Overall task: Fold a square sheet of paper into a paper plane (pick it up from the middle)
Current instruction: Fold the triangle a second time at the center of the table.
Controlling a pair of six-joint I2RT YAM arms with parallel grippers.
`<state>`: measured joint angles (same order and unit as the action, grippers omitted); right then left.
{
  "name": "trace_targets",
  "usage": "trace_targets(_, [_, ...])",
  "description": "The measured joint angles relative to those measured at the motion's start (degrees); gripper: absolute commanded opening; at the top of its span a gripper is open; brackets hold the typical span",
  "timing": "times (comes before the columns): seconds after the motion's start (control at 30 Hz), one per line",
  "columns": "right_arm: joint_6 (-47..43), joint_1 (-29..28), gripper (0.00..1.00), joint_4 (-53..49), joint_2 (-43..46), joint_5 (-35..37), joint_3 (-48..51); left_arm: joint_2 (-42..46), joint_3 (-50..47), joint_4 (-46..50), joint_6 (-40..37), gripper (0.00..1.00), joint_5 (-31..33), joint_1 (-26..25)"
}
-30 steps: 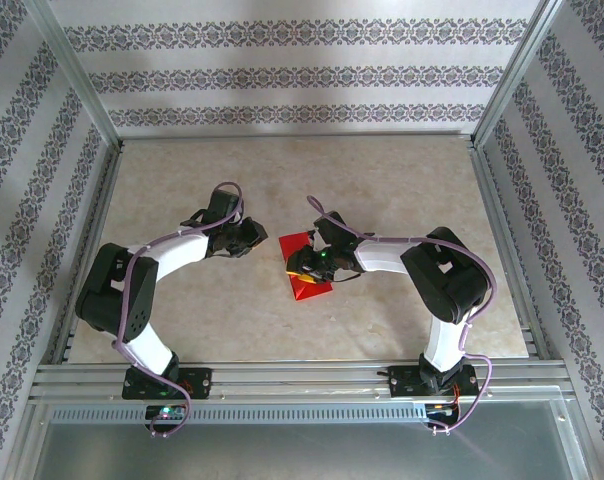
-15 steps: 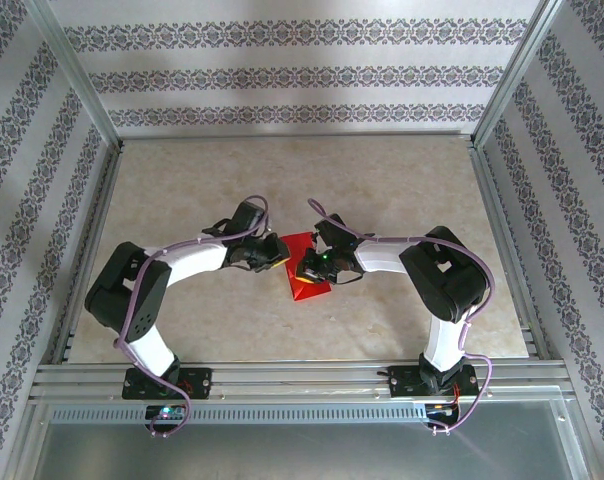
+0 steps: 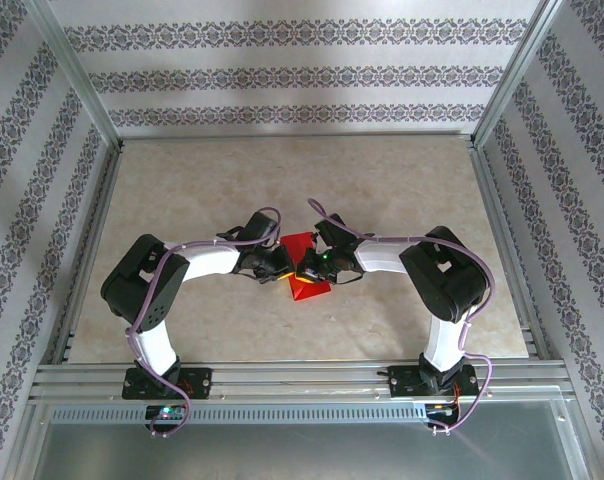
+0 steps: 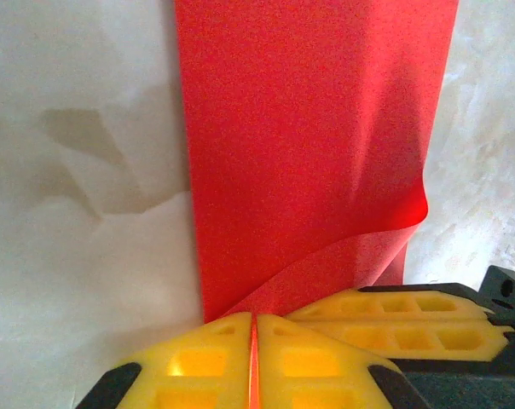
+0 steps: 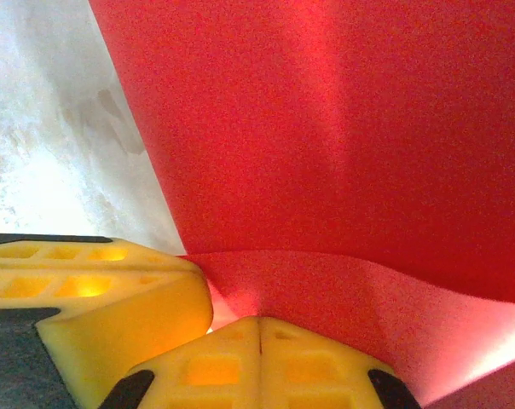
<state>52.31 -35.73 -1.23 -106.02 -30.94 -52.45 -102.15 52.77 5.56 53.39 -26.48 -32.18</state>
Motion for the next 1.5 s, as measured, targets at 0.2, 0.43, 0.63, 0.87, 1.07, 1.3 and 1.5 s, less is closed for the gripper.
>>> trace_targets(0.2, [0.11, 0.13, 0.05, 0.22, 0.04, -0.22, 0.02, -1.22, 0.85, 0.66, -0.04, 0.06, 0.66, -0.04])
trace_targets(0.43, [0.0, 1.79, 0.06, 0.52, 3.41, -0.63, 1.33, -1.53, 1.73, 1.84, -0.26, 0.05, 1.07, -0.09])
trace_targets(0.63, [-2.01, 3.65, 0.05, 0.59, 6.82, -0.37, 1.22, -1.7, 2.47, 3.17, -0.74, 0.04, 1.44, -0.09])
trace_targets(0.87, [-3.45, 3.72, 0.05, 0.04, 4.26, -0.11, 1.18, -2.08, 3.37, 4.48, -1.31, 0.04, 1.51, -0.09])
trace_targets(1.07, [-3.98, 4.28, 0.05, -0.72, 2.05, 1.05, 1.2, -2.56, 4.42, 6.12, -2.03, 0.04, 1.6, -0.09])
trace_targets(1.3, [-4.11, 6.6, 0.05, 2.01, 1.95, 0.5, 3.06, -3.52, 5.88, 7.58, -2.67, 0.03, 1.73, -0.11])
trace_targets(1.5, [-4.13, 10.95, 0.05, 2.12, 4.61, 2.14, 5.49, -4.0, 6.86, 8.68, -4.28, 0.02, 1.92, -0.11])
